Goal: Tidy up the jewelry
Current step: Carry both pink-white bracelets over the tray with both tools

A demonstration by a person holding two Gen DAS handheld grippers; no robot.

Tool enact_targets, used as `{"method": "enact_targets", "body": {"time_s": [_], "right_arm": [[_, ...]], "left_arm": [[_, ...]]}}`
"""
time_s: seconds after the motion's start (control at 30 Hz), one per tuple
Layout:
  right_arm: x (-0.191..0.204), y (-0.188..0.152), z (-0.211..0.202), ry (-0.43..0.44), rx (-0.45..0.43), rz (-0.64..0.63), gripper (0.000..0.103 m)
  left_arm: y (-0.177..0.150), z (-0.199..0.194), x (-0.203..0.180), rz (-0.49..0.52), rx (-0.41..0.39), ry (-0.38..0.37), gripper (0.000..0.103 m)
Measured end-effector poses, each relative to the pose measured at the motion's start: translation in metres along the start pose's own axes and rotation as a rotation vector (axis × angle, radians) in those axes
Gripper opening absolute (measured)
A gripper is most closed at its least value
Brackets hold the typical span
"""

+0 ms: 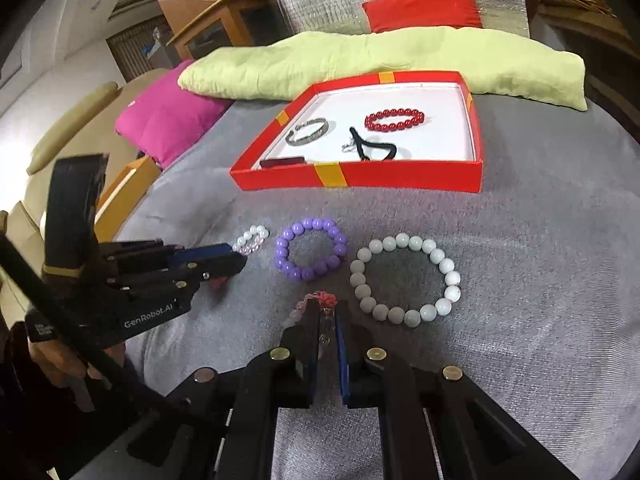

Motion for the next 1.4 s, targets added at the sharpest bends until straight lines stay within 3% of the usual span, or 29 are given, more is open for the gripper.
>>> {"method": "enact_targets", "body": {"time_s": [0.6, 0.87, 1.13, 1.4], "right_arm": [[-0.008, 0.043, -0.038, 0.074, -0.18, 0.157, 0.009], [-0.012, 0.083, -0.043, 0.08, -0.234, 0.182, 0.009], [-0.036, 0.116, -0.021, 0.065, -0.218, 0.276, 0.009], [-0.058, 0.158, 0.008, 0.064, -0.202, 0.324, 0.009]], "left_arm": [[0.035, -0.042, -0.009, -0.043, -0.175, 0.018, 0.014], [0.052, -0.036, -0.002, -0.062, -0.184, 0.046, 0.014], [0.079, -0.017, 0.015, -0.108, -0.186, 0.025, 0.014], [0.117, 0.008, 0.023, -0.09, -0.194, 0.02, 0.014]]}}
Point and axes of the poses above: each gripper's, at about its wrist camera, not at the fingertips, and z roughly the way its jaws point, x to its left, y to its top, the point moved 4 cm from there along z, roughly the way its jaws point, and after that the axes turned 7 degrees about z, right-handed, at the moved point
